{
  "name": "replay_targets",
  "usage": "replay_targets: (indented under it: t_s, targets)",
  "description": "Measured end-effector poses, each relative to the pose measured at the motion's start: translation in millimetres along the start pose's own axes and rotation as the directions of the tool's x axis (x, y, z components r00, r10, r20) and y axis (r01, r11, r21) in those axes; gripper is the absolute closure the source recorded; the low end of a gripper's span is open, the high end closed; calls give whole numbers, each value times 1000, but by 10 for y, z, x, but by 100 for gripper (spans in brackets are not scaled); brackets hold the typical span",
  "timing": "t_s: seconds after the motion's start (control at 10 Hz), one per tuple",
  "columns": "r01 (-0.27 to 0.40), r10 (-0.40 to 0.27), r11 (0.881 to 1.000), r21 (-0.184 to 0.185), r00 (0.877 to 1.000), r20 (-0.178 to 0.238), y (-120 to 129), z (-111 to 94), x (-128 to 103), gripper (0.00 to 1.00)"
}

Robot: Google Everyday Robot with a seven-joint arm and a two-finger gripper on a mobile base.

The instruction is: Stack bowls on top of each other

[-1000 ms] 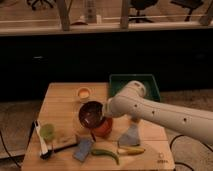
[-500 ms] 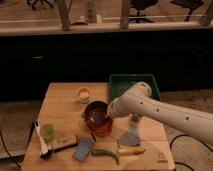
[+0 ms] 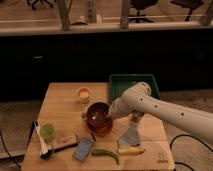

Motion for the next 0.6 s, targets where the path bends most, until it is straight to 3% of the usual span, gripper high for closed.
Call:
replay_targets:
  t_s: [0.1, 0.3, 0.6]
  targets:
    - [-4, 4, 1000, -1, 1000, 12, 13, 37, 3, 32]
    - [-8, 8, 1000, -2, 1000, 24, 23, 73, 8, 21]
    - [-9, 9, 1000, 4, 999, 36, 27, 103, 3, 20]
